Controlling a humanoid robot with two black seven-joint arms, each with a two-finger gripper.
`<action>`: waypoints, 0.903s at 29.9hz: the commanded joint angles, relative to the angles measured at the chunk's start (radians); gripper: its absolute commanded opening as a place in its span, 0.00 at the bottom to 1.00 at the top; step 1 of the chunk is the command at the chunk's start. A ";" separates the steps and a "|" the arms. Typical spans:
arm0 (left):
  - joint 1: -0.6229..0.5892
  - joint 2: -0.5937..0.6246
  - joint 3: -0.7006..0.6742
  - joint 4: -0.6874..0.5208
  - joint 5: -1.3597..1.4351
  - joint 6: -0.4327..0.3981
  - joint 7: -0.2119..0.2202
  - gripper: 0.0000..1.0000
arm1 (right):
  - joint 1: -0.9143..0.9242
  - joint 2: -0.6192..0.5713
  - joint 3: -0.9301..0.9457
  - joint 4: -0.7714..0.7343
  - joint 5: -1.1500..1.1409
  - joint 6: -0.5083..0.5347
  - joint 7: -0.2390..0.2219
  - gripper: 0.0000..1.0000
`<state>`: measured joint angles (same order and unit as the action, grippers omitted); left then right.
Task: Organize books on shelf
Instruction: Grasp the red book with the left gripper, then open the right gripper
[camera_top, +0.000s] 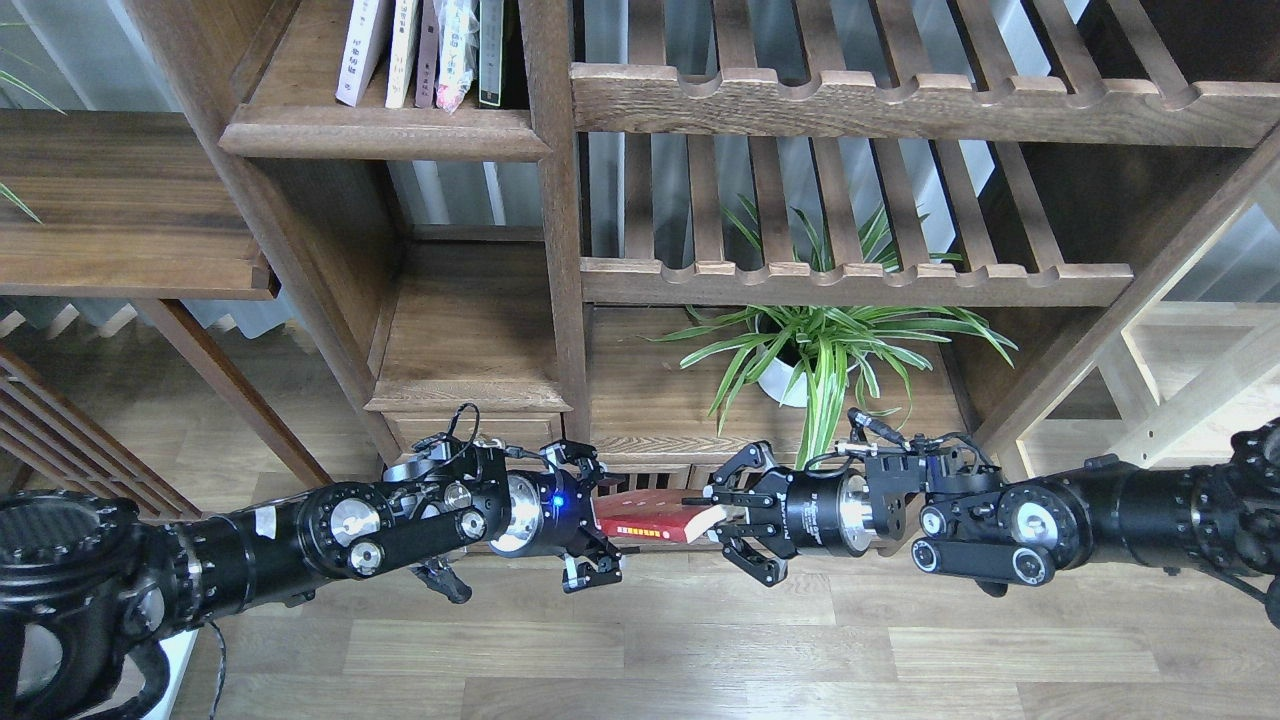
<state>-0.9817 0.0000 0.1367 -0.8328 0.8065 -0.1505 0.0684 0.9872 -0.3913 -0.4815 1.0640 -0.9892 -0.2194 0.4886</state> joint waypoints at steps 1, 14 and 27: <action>0.000 0.000 0.007 0.000 0.000 0.011 -0.018 0.34 | 0.001 0.003 0.000 0.001 0.000 0.000 0.000 0.05; 0.002 0.000 0.023 -0.014 0.000 0.095 -0.050 0.00 | 0.004 0.000 -0.005 -0.003 0.000 0.000 0.000 0.05; 0.005 0.000 0.023 -0.023 -0.003 0.098 -0.059 0.00 | -0.010 -0.003 0.012 -0.009 0.171 -0.006 0.000 0.86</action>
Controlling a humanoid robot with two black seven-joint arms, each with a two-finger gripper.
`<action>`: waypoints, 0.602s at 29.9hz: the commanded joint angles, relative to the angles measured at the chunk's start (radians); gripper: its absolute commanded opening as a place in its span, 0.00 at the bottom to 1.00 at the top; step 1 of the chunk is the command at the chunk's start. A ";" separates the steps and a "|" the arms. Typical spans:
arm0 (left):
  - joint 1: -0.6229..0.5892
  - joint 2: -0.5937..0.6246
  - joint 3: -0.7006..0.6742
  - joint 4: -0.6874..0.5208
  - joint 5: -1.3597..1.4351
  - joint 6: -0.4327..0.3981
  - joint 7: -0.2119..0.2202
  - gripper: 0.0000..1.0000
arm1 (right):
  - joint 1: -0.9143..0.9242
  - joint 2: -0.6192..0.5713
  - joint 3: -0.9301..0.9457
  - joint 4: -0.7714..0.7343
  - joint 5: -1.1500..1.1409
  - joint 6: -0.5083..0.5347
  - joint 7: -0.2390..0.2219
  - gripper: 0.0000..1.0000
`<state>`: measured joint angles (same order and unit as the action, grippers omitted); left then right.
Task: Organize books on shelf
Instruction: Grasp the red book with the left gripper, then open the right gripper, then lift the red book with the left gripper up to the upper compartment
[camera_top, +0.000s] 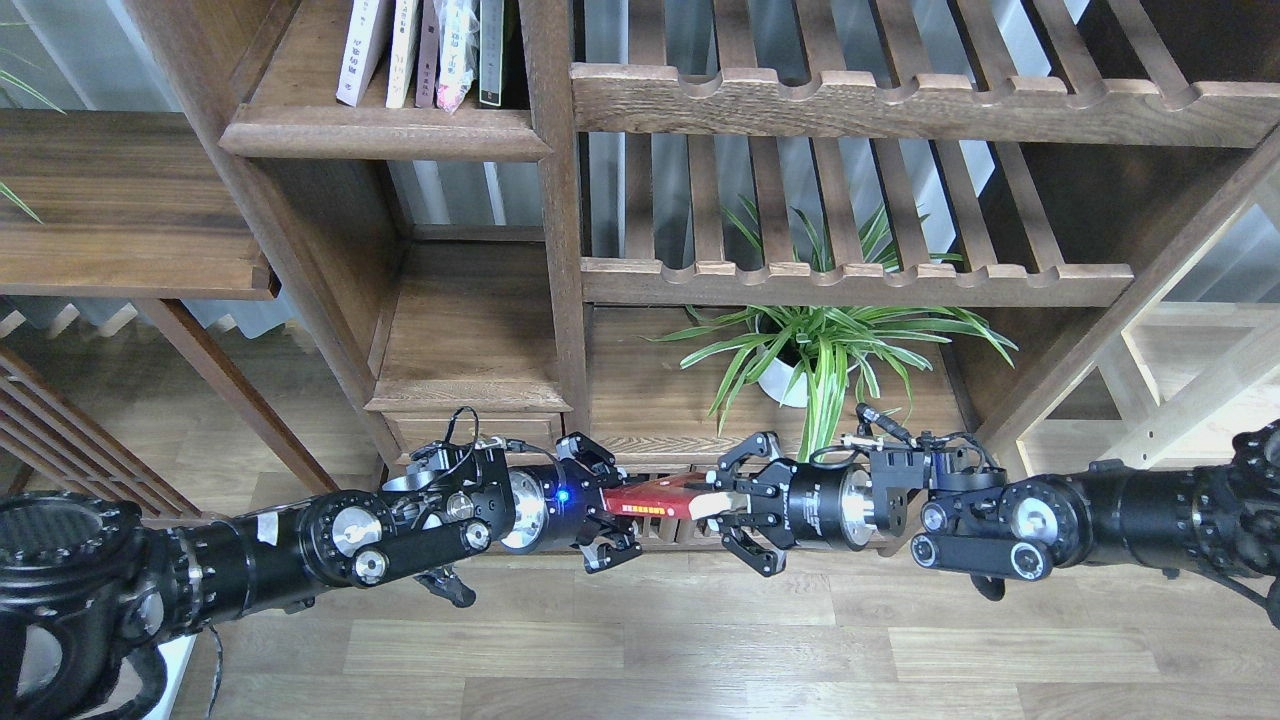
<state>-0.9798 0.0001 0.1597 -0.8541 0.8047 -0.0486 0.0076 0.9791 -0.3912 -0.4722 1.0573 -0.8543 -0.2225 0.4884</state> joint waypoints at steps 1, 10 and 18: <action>0.007 0.000 -0.002 0.000 -0.001 -0.004 0.002 0.00 | -0.002 -0.009 0.003 -0.002 0.047 -0.003 0.000 0.90; 0.018 0.000 -0.016 -0.006 -0.004 -0.010 0.002 0.00 | -0.016 -0.161 0.006 -0.043 0.066 0.003 0.000 0.95; 0.013 0.000 -0.083 -0.074 -0.013 -0.014 0.003 0.00 | -0.097 -0.323 0.095 -0.180 0.141 0.043 0.000 0.95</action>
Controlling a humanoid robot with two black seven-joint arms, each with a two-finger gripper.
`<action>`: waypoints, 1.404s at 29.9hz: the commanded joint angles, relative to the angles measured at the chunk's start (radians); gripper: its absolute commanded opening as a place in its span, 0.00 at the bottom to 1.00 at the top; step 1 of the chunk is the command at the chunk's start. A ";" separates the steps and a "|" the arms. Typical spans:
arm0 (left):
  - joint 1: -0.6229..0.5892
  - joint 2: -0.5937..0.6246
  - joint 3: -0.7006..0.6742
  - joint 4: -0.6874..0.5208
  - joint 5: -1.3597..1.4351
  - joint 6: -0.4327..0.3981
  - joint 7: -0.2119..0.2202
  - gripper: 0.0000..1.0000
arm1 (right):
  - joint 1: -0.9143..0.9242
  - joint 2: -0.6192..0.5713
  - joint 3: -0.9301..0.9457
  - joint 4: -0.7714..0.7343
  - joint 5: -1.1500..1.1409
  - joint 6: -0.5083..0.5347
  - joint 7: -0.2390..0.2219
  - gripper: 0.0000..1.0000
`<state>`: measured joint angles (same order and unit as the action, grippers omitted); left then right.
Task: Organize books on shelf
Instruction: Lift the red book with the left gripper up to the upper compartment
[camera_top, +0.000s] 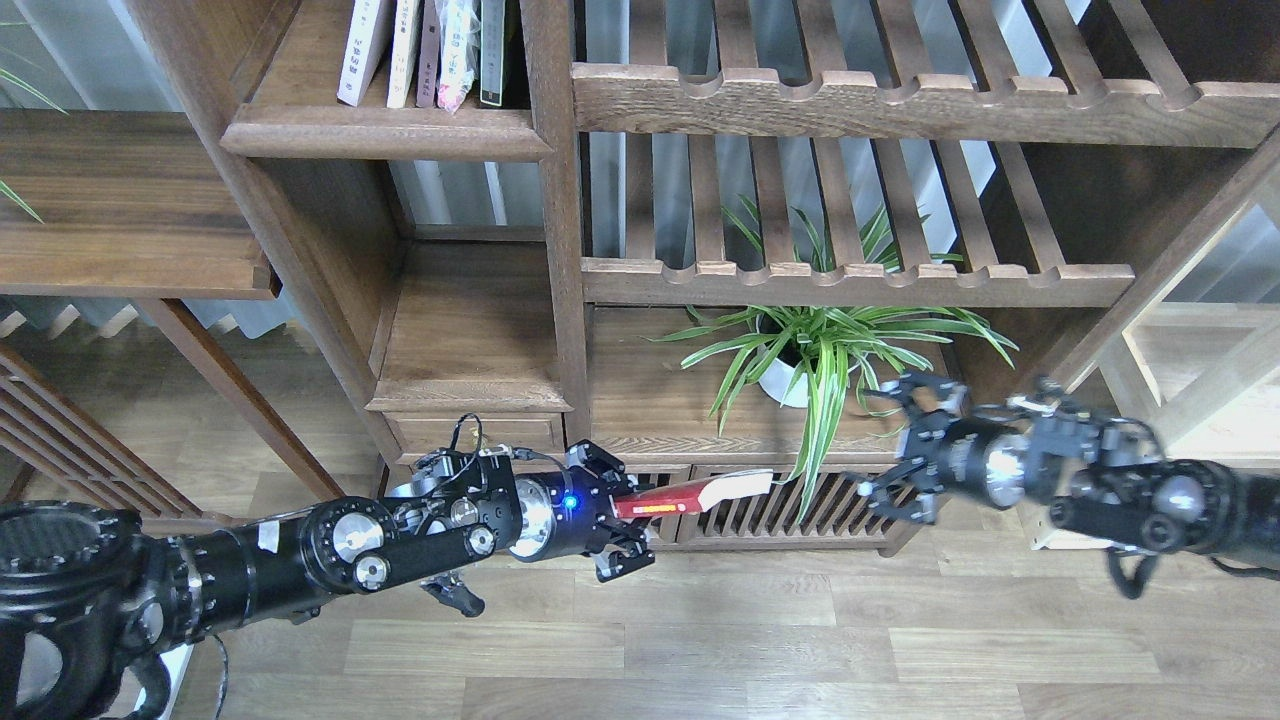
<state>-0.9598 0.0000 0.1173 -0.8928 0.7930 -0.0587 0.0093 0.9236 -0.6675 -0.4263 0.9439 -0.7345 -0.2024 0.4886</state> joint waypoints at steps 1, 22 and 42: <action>-0.010 0.000 -0.053 -0.046 -0.001 -0.006 0.001 0.00 | -0.057 -0.059 0.069 -0.088 0.024 0.029 0.000 0.95; -0.149 0.382 -0.481 -0.368 -0.006 -0.291 0.069 0.00 | -0.210 -0.060 0.228 -0.280 0.044 0.040 0.000 0.95; -0.140 0.831 -0.654 -0.607 -0.256 -0.314 0.110 0.00 | -0.246 0.057 0.213 -0.442 0.041 0.049 0.000 0.96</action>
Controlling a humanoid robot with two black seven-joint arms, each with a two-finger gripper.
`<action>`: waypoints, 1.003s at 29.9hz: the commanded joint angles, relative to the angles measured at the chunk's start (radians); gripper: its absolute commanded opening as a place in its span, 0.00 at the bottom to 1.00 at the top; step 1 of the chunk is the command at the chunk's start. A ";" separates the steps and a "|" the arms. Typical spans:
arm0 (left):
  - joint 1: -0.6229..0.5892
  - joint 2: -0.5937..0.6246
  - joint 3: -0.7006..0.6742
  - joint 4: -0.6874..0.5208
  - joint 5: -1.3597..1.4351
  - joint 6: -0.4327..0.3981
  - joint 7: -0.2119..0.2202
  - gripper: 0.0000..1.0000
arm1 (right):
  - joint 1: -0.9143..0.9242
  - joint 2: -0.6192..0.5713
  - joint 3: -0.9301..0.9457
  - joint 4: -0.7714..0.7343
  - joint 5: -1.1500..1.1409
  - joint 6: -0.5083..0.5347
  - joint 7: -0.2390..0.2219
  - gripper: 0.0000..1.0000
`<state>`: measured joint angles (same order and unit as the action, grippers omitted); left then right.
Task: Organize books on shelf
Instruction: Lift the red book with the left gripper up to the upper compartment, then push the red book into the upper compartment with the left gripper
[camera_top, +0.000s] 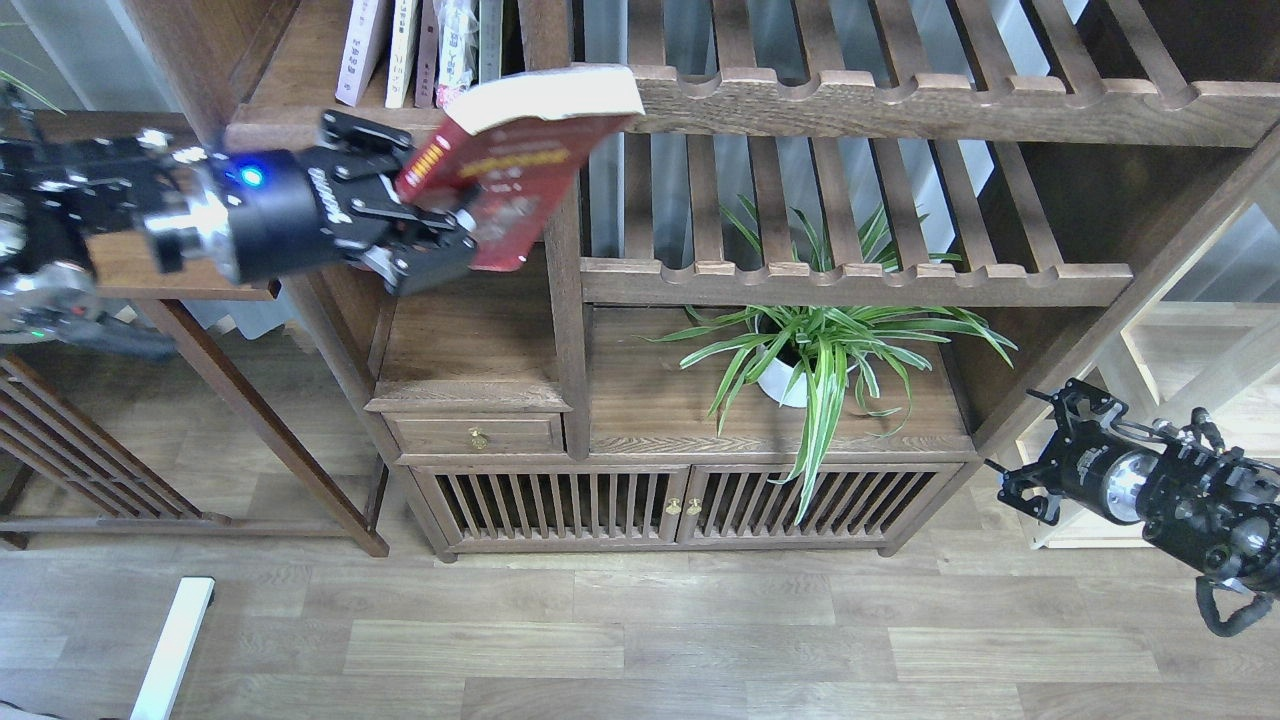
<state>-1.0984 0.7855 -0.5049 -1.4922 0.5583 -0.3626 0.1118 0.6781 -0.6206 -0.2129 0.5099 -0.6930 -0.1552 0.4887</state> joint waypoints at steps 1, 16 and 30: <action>-0.001 0.066 -0.046 -0.014 -0.030 -0.016 0.011 0.00 | 0.000 0.012 0.001 -0.010 0.000 0.002 0.000 0.96; -0.031 0.290 -0.165 -0.019 -0.340 -0.029 0.078 0.00 | -0.009 0.019 0.001 -0.010 0.001 0.002 0.000 0.96; -0.103 0.261 -0.121 0.018 -0.281 0.312 0.104 0.00 | -0.009 0.027 0.001 -0.010 0.001 0.000 0.000 0.96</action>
<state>-1.1895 1.0798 -0.6389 -1.4741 0.2348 -0.1366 0.2159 0.6688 -0.5934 -0.2116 0.5001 -0.6918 -0.1548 0.4887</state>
